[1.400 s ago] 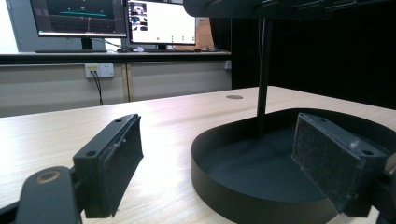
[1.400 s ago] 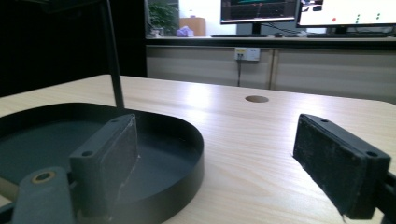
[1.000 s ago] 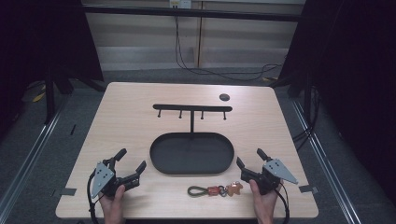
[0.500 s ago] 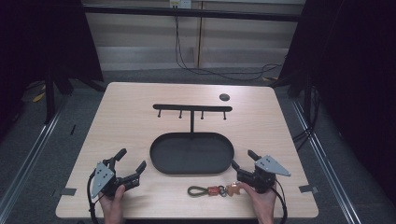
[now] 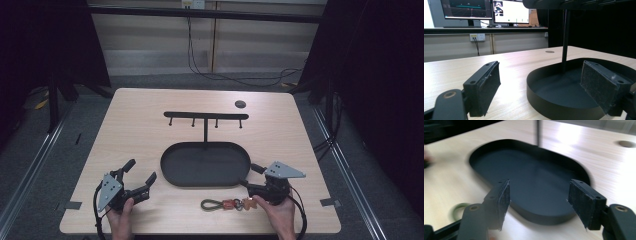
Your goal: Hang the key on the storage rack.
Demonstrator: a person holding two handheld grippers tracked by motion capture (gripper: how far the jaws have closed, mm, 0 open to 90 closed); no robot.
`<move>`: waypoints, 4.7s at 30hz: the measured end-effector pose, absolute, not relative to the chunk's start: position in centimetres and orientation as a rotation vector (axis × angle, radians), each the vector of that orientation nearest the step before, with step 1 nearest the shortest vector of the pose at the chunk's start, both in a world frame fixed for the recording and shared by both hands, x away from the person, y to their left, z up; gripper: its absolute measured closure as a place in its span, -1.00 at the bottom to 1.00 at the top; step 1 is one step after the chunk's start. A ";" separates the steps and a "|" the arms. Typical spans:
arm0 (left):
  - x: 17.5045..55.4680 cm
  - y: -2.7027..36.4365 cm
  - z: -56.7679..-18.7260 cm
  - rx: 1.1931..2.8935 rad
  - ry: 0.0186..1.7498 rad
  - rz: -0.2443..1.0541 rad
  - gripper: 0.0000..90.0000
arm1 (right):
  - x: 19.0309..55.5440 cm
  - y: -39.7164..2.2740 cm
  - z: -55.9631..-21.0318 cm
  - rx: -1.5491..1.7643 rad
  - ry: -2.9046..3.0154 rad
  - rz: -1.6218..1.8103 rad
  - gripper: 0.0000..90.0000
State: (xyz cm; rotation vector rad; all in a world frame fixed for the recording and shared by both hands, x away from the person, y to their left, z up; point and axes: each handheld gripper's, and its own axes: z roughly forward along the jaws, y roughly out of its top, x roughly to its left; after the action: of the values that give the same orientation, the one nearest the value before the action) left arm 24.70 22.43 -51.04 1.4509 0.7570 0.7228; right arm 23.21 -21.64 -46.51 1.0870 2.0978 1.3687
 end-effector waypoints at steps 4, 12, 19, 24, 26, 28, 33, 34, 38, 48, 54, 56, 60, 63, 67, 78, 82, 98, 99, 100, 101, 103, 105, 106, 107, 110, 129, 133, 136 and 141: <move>24.7 22.5 -51.0 1.450 0.759 0.735 -0.65 | 23.4 -20.2 -46.0 1.025 2.208 1.372 -0.25; 24.7 22.5 -51.0 1.454 0.754 0.732 -0.65 | 23.8 -17.7 -46.2 0.957 2.439 1.325 -0.08; 24.7 22.4 -51.0 1.449 0.754 0.727 -0.65 | 24.6 -16.0 -46.1 0.886 2.635 1.285 0.11; 24.7 22.4 -51.0 1.449 0.754 0.728 -0.65 | 25.4 -15.0 -45.6 0.837 2.777 1.193 0.36; 24.7 22.4 -51.0 1.448 0.755 0.727 -0.65 | 25.5 -14.6 -45.4 0.821 2.804 1.159 0.40; 24.7 22.4 -51.0 1.449 0.756 0.731 -0.65 | 25.6 -14.1 -45.3 0.818 2.828 1.136 0.47; 24.7 22.4 -51.0 1.449 0.755 0.728 -0.65 | 26.1 -13.4 -45.3 0.802 2.872 1.104 0.56; 24.7 22.4 -51.0 1.448 0.754 0.729 -0.65 | 26.2 -13.3 -45.4 0.796 2.888 1.084 0.56; 24.7 22.4 -51.0 1.447 0.756 0.730 -0.65 | 26.6 -12.1 -45.7 0.748 2.989 0.965 0.52; 24.7 22.4 -51.0 1.449 0.754 0.728 -0.65 | 27.2 -10.6 -46.2 0.676 3.076 0.782 0.72; 24.7 22.4 -51.0 1.448 0.754 0.728 -0.65 | 27.9 -10.2 -46.8 0.659 3.120 0.698 0.75; 24.7 22.4 -51.0 1.449 0.754 0.728 -0.65 | 27.9 -10.2 -46.9 0.654 3.127 0.684 0.75; 24.7 22.4 -51.0 1.448 0.754 0.729 -0.65 | 27.8 -9.8 -47.1 0.624 3.144 0.610 0.78; 24.7 22.4 -51.0 1.449 0.754 0.728 -0.65 | 27.7 -9.4 -47.0 0.594 3.152 0.553 0.79; 24.7 22.4 -51.0 1.449 0.754 0.728 -0.65 | 27.7 -9.0 -46.8 0.557 3.149 0.479 0.85; 24.7 22.4 -51.0 1.449 0.754 0.728 -0.65 | 27.6 -7.3 -46.5 0.505 3.153 0.274 0.88; 24.7 22.4 -51.0 1.450 0.753 0.728 -0.65 | 27.8 -7.2 -46.5 0.501 3.164 0.271 0.89; 24.7 22.4 -51.0 1.449 0.754 0.728 -0.65 | 29.1 -9.0 -43.8 0.616 3.164 0.392 0.90; 24.7 22.4 -51.0 1.449 0.754 0.728 -0.65 | 29.1 -9.0 -43.8 0.616 3.164 0.392 0.90; 24.7 22.4 -51.0 1.448 0.754 0.728 -0.65 | 29.1 -9.3 -43.3 0.621 3.162 0.410 0.89; 24.7 22.4 -51.0 1.448 0.754 0.728 -0.65 | 29.1 -9.3 -43.3 0.621 3.162 0.410 0.89; 24.7 22.4 -51.0 1.448 0.754 0.728 -0.65 | 29.2 -9.6 -42.6 0.632 3.159 0.433 0.89; 24.7 22.4 -51.0 1.449 0.754 0.728 -0.65 | 29.2 -9.8 -42.4 0.643 3.161 0.446 0.89; 24.7 22.4 -51.0 1.448 0.754 0.729 -0.65 | 29.4 -10.1 -42.0 0.646 3.158 0.457 0.89; 24.7 22.4 -51.0 1.448 0.754 0.729 -0.65 | 29.4 -10.1 -42.0 0.646 3.158 0.457 0.89; 24.7 22.4 -51.0 1.448 0.754 0.729 -0.65 | 29.6 -10.3 -41.2 0.642 3.153 0.451 0.89; 24.7 22.4 -51.0 1.450 0.754 0.728 -0.65 | 30.6 -11.9 -35.8 0.657 3.046 0.553 0.90; 24.7 22.4 -51.0 1.449 0.754 0.728 -0.65 | 30.7 -12.0 -35.0 0.647 3.044 0.591 0.90; 24.7 22.4 -51.0 1.448 0.754 0.728 -0.65 | 30.9 -11.8 -34.4 0.640 3.037 0.581 0.90; 24.7 22.4 -51.0 1.449 0.754 0.728 -0.65 | 31.5 -11.5 -33.5 0.626 3.030 0.588 0.90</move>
State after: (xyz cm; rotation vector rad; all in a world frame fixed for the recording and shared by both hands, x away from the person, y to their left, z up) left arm 24.67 22.41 -51.05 1.4485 0.7537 0.7281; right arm 31.47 -11.50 -33.47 0.6256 3.0303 0.5882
